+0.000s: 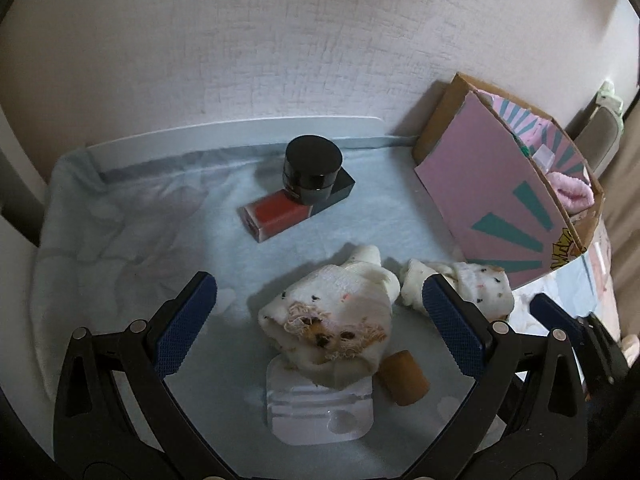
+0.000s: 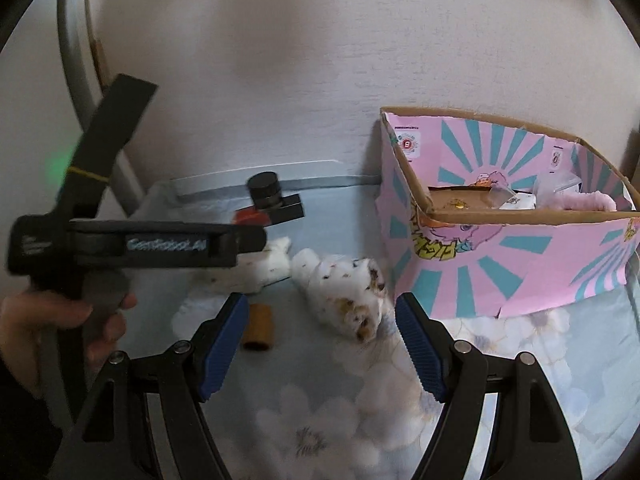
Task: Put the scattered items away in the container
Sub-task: 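Grasp the white dog plush with the left gripper while the right grasps the white spotted plush, then carry both white plushes into the box and open both grippers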
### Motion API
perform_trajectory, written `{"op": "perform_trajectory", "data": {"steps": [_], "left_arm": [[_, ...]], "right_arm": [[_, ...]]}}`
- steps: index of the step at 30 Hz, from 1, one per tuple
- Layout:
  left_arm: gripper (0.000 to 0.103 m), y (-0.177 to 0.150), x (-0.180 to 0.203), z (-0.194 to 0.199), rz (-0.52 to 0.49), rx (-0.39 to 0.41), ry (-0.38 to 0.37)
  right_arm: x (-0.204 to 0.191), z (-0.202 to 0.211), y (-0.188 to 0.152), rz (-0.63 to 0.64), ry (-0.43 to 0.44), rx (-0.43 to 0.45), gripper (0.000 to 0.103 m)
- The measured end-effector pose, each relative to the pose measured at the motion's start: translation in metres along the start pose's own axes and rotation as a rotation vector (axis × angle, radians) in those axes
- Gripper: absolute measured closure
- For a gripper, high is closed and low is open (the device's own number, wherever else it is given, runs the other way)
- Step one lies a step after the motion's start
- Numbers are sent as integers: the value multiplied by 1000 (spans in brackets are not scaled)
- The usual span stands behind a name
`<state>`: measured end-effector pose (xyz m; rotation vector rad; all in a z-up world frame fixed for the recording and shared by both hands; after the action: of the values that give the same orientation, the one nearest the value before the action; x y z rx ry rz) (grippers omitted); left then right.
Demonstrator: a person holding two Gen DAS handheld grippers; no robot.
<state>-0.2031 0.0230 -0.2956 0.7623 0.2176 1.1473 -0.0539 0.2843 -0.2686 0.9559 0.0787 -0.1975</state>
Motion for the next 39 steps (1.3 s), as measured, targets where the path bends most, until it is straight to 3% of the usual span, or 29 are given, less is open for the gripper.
{"op": "perform_trajectory", "data": {"steps": [4, 9, 11, 13, 15, 18, 28, 39], "left_arm": [[11, -3, 0, -6, -18, -7, -24], [27, -14, 0, -11, -31, -43, -38], [36, -17, 3, -12, -49, -51, -42], [52, -19, 5, -13, -66, -57, -46], [60, -19, 6, -12, -64, -56, -51], [69, -19, 6, -9, -54, -53, -59], [72, -1, 3, 19, -13, -18, -33], [72, 40, 9, 91, 59, 84, 30]], "right_arm": [[8, -17, -2, -23, -34, -6, 31], [7, -29, -7, 17, -46, -24, 52], [8, -31, -9, 27, -53, -28, 54], [8, -31, -10, 28, -60, -27, 56], [10, -33, -10, 23, -60, -34, 68], [10, -39, -10, 23, -53, -40, 75], [5, -24, 3, 36, -25, -14, 80], [-8, 25, 45, 80, 63, 45, 80]]}}
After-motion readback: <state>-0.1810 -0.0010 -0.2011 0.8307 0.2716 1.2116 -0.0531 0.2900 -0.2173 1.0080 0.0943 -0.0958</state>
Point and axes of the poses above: each gripper's, at about its wrist camera, not at the fingertips, and z roughly against the way its jaws point, x to its right, y to its top, the point moved 8 cm from there along -z, roughly the way its jaws point, and after that the axes turned 8 degrees about x, right-handed, at the moved point
